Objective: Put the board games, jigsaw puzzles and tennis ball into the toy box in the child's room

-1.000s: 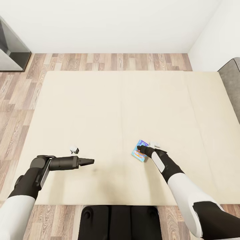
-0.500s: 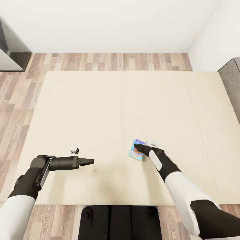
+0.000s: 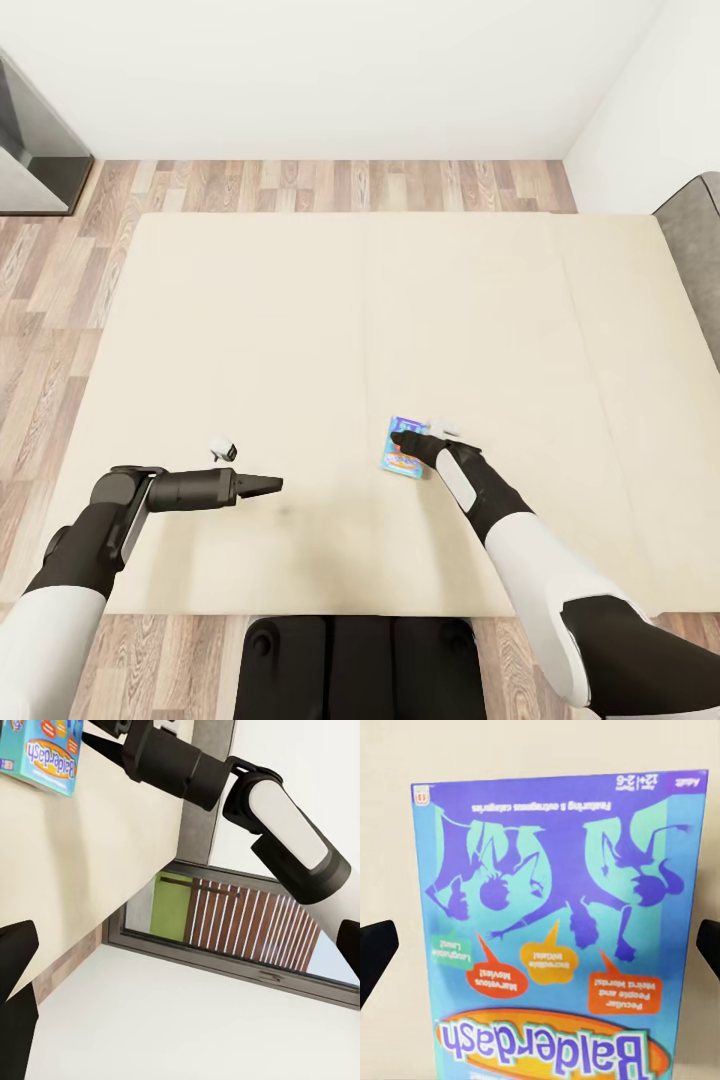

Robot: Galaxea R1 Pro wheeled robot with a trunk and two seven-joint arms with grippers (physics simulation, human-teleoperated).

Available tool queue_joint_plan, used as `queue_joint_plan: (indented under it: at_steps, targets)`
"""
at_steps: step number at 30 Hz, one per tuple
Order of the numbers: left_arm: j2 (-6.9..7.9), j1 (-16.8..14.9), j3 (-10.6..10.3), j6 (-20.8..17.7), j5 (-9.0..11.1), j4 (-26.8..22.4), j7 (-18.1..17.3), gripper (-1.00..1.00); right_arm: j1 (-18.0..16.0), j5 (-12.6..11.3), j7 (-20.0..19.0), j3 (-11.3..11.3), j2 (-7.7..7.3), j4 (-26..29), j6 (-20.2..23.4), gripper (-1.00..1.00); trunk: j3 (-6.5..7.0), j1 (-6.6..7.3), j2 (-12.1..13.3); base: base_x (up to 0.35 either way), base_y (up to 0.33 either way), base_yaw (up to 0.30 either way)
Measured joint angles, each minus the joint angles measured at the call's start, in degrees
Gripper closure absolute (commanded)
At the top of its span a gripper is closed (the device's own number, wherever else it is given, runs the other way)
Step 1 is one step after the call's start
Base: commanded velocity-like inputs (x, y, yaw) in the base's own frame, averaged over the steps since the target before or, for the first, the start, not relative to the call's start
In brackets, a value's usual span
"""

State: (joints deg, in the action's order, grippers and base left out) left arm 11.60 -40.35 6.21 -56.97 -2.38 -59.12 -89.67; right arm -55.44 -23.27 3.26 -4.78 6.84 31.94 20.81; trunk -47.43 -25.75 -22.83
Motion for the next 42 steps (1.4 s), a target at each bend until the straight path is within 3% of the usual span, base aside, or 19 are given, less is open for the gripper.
queue_joint_plan:
  at_steps: [11,22,28,42]
  targets:
    - [0.00,0.00,0.00,0.00,0.00,0.00,0.00,-1.00,0.00,0.02,0.00,-0.08,0.84,-0.03,-0.01,-1.00,0.00,0.00,0.00,0.000,0.000,0.000]
    - [0.00,-0.02,0.00,0.09,0.00,0.00,0.00,-1.00,-1.06,0.01,0.00,-2.45,1.35,0.03,-0.01,-1.00,0.00,0.00,0.00,0.000,0.000,0.000]
    - [0.00,0.01,0.00,0.09,0.00,0.00,0.00,-1.00,-1.63,0.00,0.00,-3.05,2.34,-0.01,-0.01,-1.00,0.00,0.00,0.00,0.000,0.000,0.000]
    - [0.00,0.00,0.00,0.09,0.00,0.00,0.00,-1.00,-1.73,0.09,0.11,-3.65,2.21,-0.03,-0.08,-1.00,0.00,0.00,0.00,0.000,0.000,0.000]
